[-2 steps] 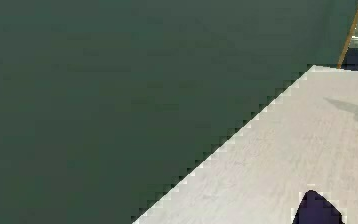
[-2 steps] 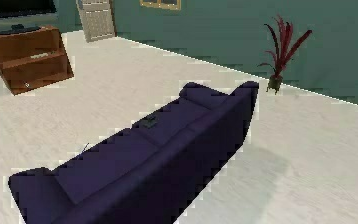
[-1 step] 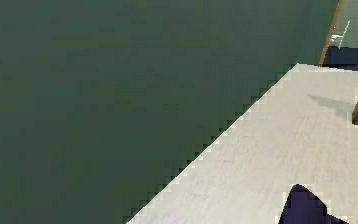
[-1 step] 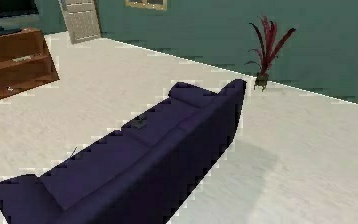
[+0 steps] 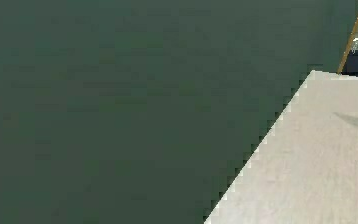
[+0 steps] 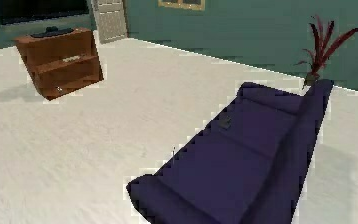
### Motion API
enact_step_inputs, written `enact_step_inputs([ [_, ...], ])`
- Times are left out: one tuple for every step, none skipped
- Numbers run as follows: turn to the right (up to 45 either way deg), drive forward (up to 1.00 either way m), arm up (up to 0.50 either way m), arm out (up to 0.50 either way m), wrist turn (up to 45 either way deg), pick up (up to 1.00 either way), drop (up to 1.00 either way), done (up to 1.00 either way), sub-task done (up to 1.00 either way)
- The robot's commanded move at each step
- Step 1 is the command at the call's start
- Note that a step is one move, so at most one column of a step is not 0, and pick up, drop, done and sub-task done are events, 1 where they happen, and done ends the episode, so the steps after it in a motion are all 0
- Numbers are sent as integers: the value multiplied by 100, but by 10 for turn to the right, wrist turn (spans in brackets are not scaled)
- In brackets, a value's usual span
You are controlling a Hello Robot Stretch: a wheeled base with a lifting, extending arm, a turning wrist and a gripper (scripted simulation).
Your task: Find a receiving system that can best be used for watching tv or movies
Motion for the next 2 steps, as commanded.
enact_step_inputs([
  [360,0,0,0,0,0,0,0,0],
  [0,75,0,0,0,0,0,0,0],
])
